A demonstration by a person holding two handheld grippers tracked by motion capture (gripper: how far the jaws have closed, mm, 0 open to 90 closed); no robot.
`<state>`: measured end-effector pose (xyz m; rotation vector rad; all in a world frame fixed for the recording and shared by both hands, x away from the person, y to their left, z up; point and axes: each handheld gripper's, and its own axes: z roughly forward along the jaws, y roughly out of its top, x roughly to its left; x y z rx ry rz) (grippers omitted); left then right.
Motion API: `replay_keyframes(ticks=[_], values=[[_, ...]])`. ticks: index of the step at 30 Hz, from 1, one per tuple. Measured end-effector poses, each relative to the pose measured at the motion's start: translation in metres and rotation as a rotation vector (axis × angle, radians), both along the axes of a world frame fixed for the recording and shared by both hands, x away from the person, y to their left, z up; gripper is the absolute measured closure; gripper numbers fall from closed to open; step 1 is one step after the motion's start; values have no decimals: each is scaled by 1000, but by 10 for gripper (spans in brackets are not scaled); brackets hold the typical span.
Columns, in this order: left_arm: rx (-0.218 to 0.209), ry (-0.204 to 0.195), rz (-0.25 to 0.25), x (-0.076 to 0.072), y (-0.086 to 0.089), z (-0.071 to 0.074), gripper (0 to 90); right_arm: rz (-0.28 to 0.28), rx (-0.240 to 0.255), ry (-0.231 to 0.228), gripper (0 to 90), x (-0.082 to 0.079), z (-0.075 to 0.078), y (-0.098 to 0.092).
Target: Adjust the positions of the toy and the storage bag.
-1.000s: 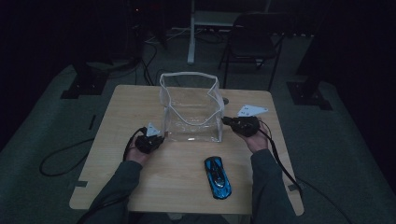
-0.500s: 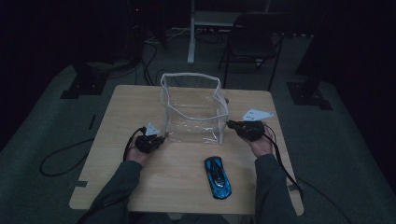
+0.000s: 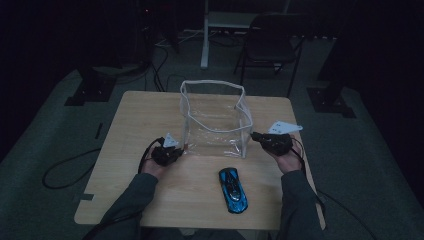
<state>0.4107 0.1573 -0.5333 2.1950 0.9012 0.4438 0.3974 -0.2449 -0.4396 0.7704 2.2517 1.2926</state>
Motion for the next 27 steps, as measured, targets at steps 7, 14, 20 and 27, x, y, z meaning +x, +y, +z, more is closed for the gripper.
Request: replay_keyframes(ticks=[7,14,20,27], values=[[1,5,-27,-1,-13,0,879,-24,10,5,879,-8,-2,-14],[-2,10,-49,-2,-23,0,877,-38,2,1,879,-15,-2,-24],[-3,14,-64,-4,-30,1,875,-49,3,-3,878,-20,-2,-32],[1,16,-66,-5,-35,1,868,-57,8,-2,876,-25,-3,-37]])
